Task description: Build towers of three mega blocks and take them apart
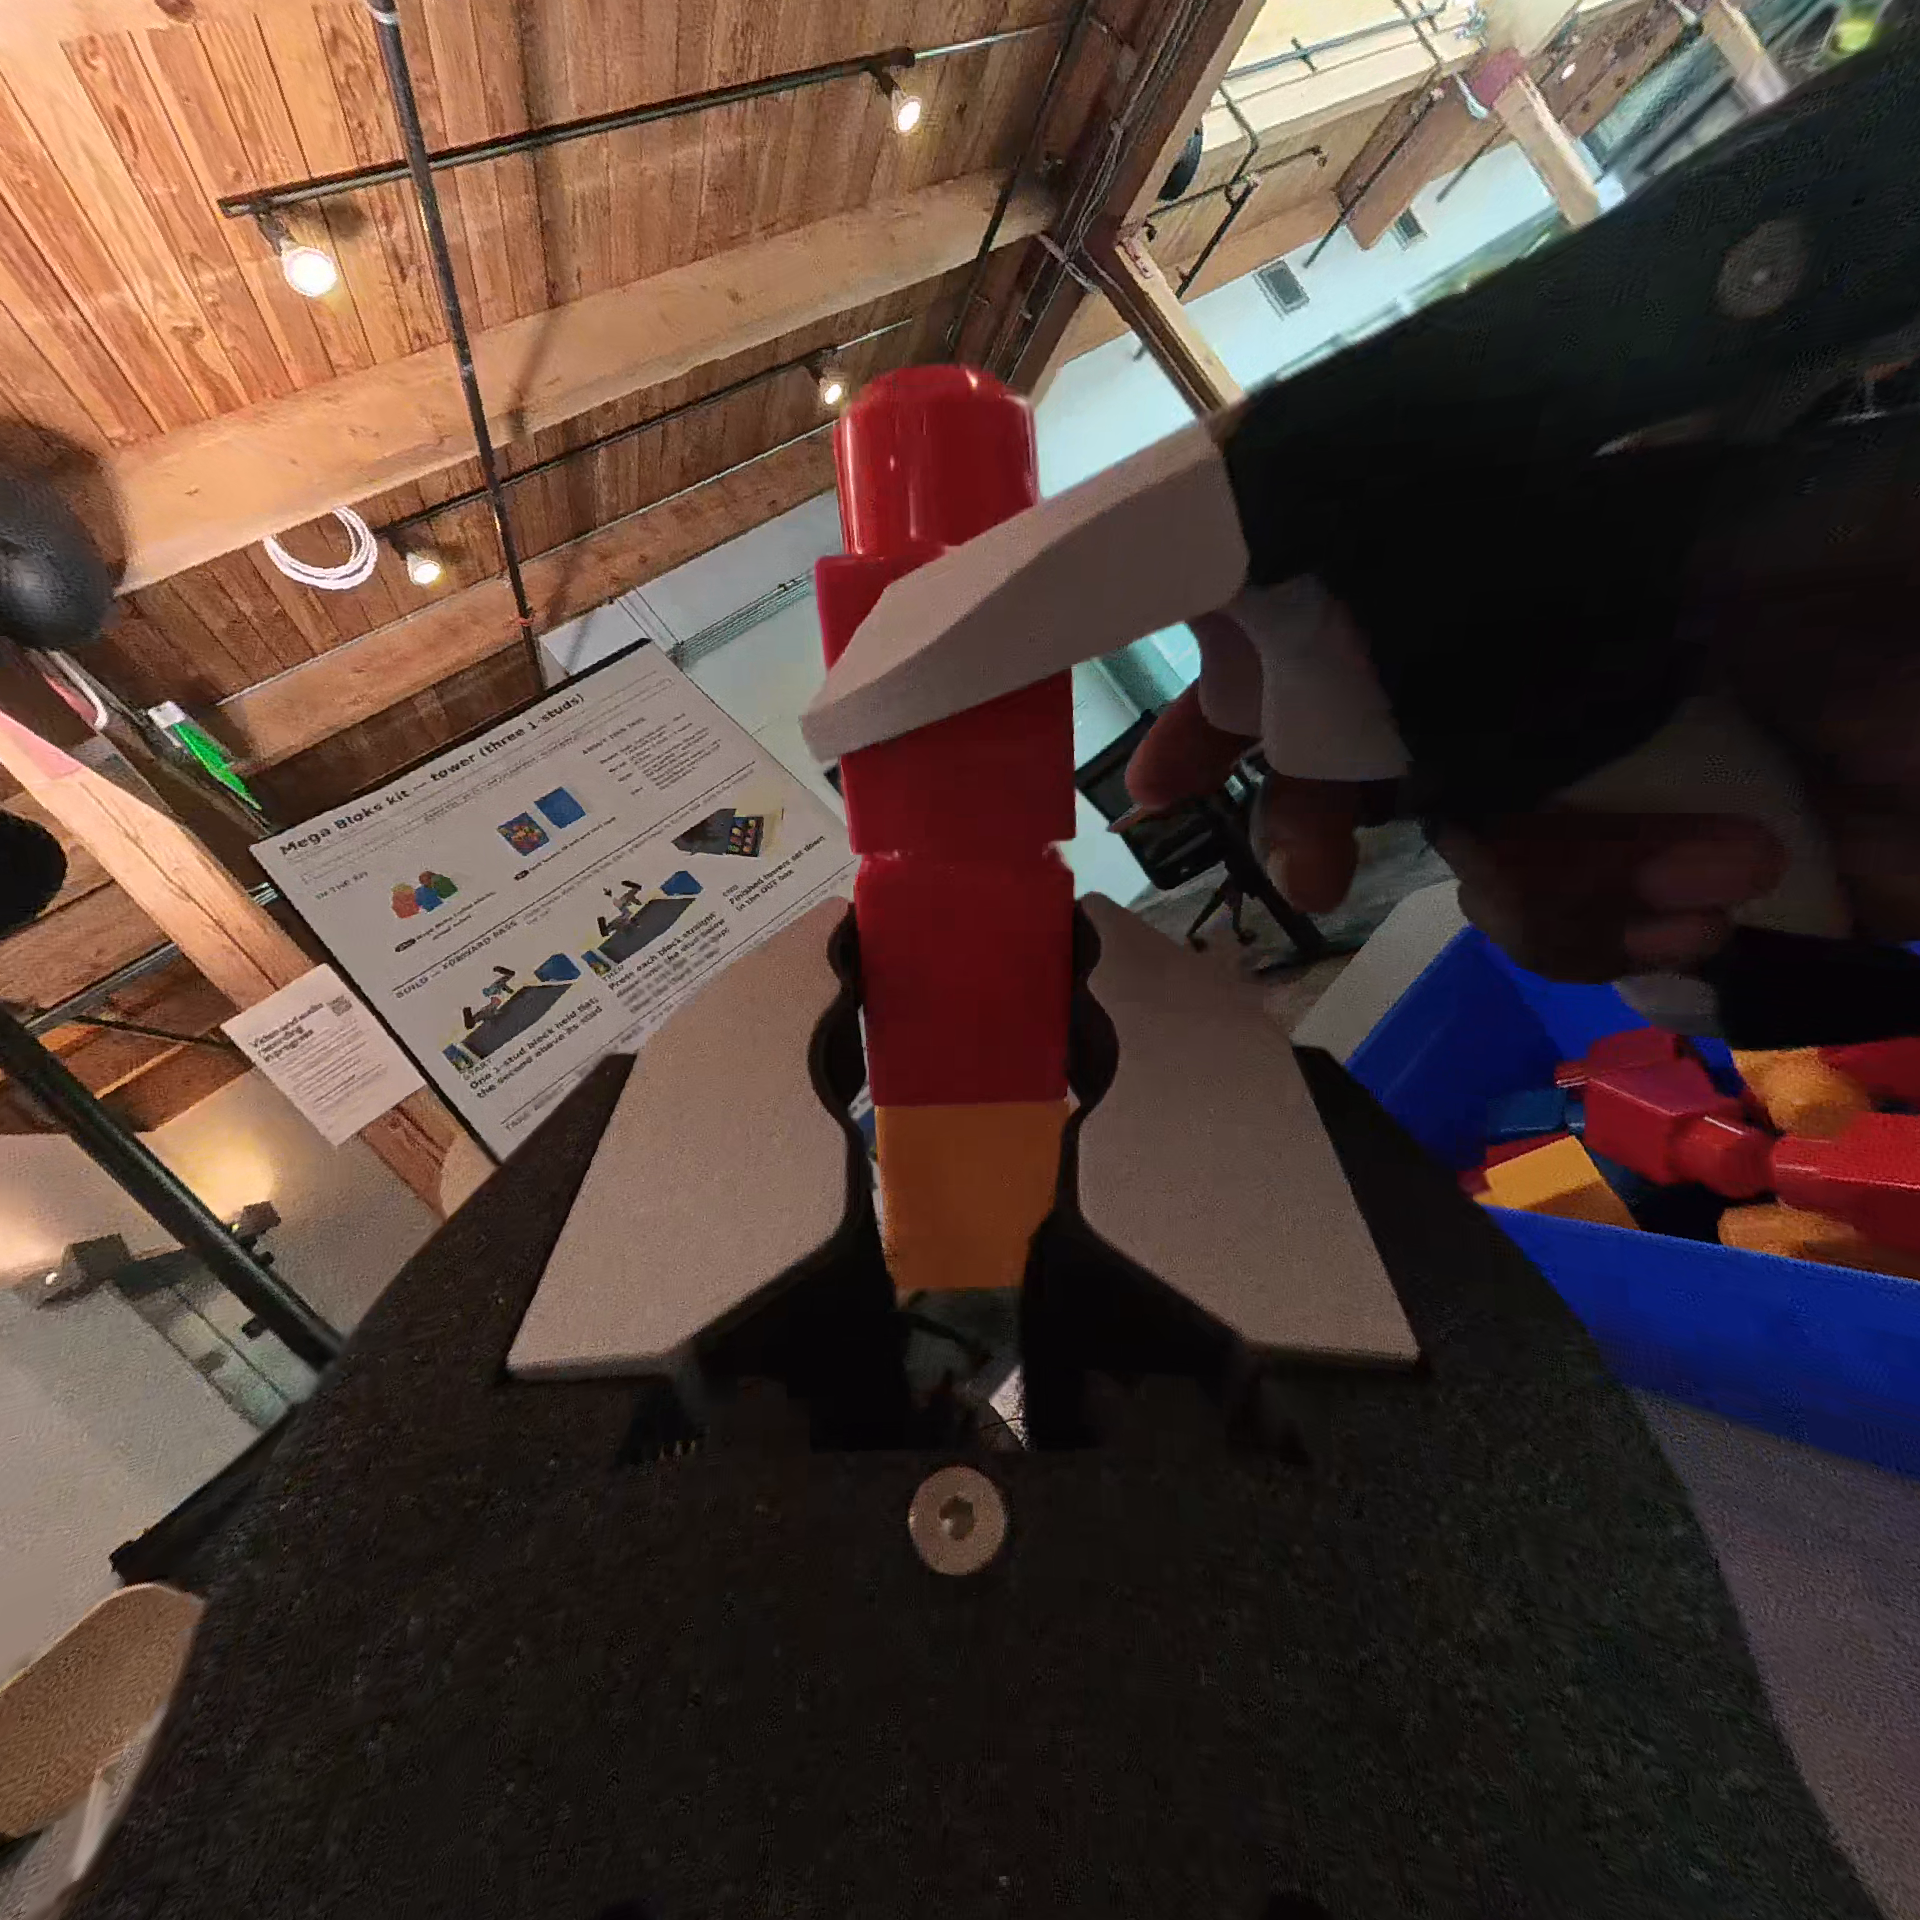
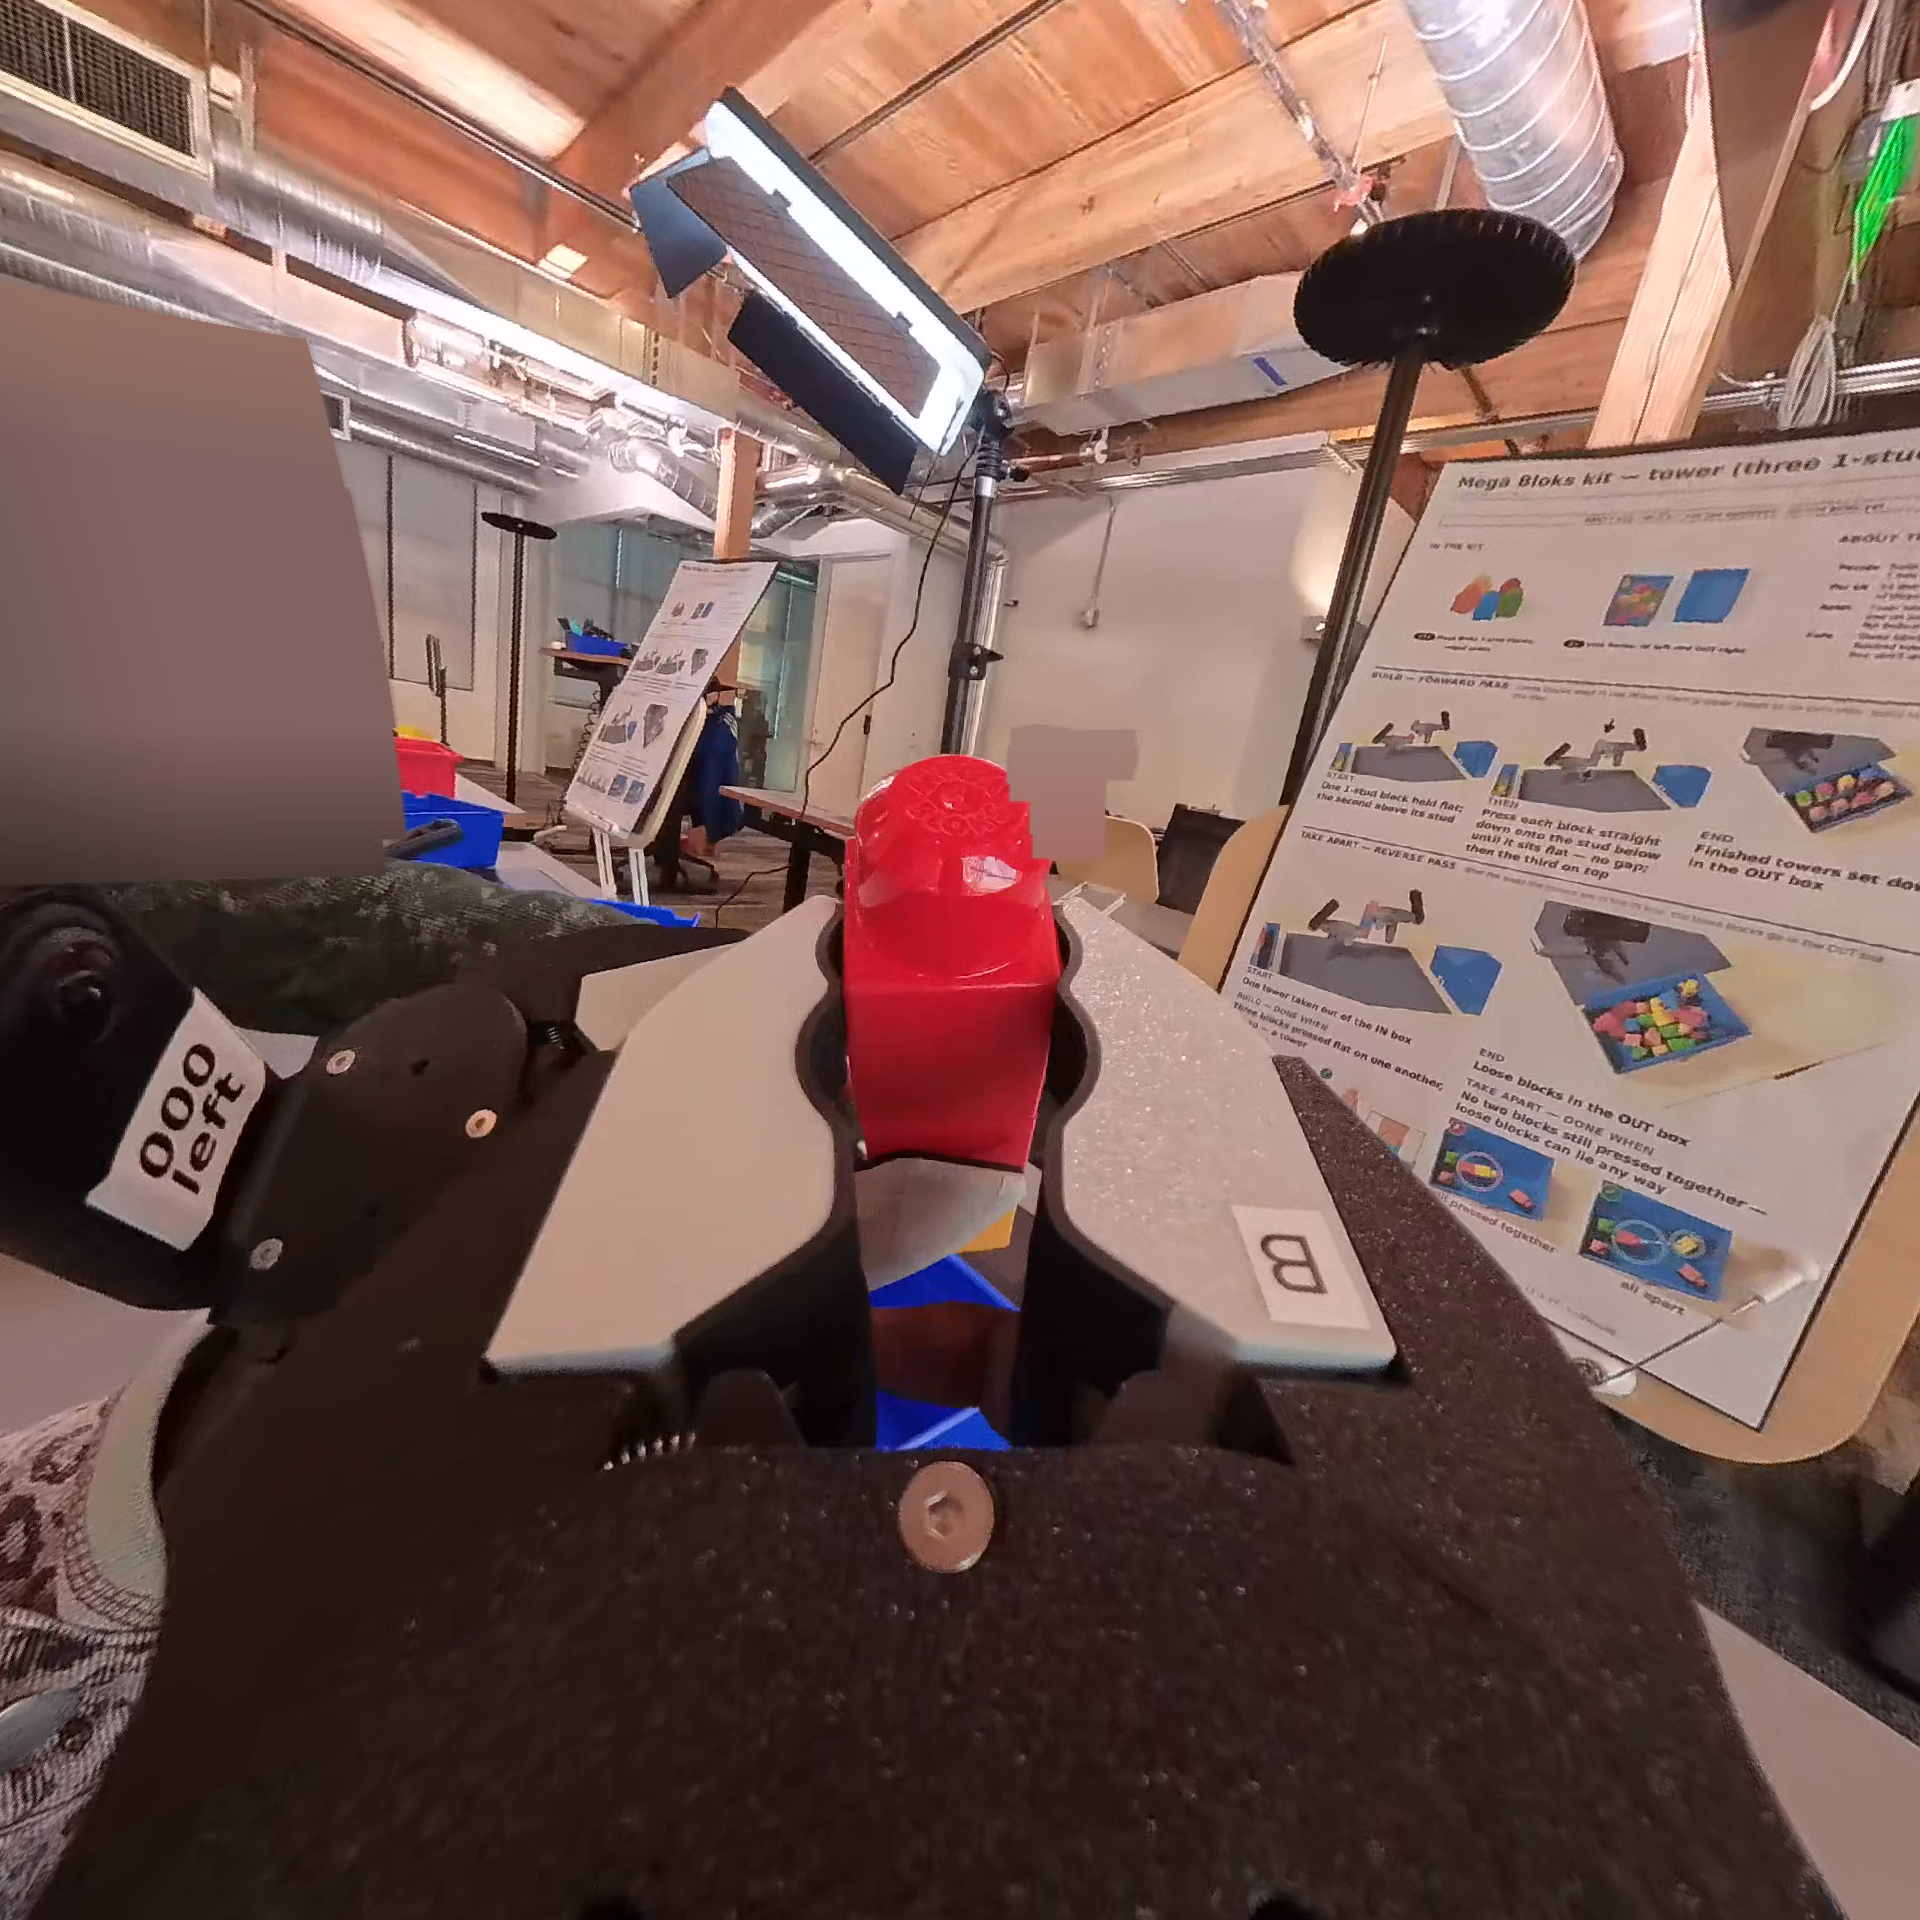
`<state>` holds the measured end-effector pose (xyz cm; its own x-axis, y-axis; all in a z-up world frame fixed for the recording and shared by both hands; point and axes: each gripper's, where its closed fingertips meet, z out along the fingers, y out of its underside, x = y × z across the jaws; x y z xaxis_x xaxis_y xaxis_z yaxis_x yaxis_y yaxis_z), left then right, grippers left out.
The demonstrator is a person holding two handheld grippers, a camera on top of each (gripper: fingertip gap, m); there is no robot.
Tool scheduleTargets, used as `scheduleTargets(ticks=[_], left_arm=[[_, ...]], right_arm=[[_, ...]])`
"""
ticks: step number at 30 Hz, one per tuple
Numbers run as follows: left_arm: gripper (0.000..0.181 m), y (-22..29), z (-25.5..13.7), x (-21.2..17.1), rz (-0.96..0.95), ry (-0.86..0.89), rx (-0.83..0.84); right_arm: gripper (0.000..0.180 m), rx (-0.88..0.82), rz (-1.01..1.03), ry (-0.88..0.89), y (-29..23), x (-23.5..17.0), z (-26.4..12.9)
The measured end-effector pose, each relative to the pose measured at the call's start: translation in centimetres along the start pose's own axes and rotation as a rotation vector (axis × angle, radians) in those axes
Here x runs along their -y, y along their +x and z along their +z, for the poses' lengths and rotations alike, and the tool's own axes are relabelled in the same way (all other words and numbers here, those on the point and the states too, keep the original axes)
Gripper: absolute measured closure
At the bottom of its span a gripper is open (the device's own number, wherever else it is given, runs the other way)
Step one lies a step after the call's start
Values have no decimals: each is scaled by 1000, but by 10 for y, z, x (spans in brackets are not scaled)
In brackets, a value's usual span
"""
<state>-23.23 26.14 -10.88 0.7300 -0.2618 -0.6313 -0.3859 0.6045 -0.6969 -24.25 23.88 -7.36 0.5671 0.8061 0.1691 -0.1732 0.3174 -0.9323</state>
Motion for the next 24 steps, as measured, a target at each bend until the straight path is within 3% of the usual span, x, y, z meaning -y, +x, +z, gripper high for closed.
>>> scheduleTargets(ticks=[2, 4, 7, 9, 13, 15, 19, 24], left_arm=[[145, -8, 0, -35, 104, -178, 31], [145, -26, -6, -63, 155, -229, 95], [145, -47, -16, -58, -112, -150, 97], [145, -56, -23, -49, -222, -106, 79], [145, -66, -29, -38, -250, -78, 96], [145, -65, -29, -28, -304, -37, 68], [145, -66, -29, -12, -447, 45, 22], [145, -68, -29, -1, -612, 130, -31]], right_arm=[[145, -19, 55, 162, 3, 29, -13], [145, 2, 158, 286, 13, 61, -38], [145, -95, 96, 255, 47, 74, -74], [144, -182, 38, 26, 78, 45, -90], [144, -256, 130, -641, 123, -80, -138], [144, -332, 185, -833, 145, -128, -161], [144, -243, 372, -1011, 139, -189, -170], [144, -177, 423, -1153, 127, -228, -171]])
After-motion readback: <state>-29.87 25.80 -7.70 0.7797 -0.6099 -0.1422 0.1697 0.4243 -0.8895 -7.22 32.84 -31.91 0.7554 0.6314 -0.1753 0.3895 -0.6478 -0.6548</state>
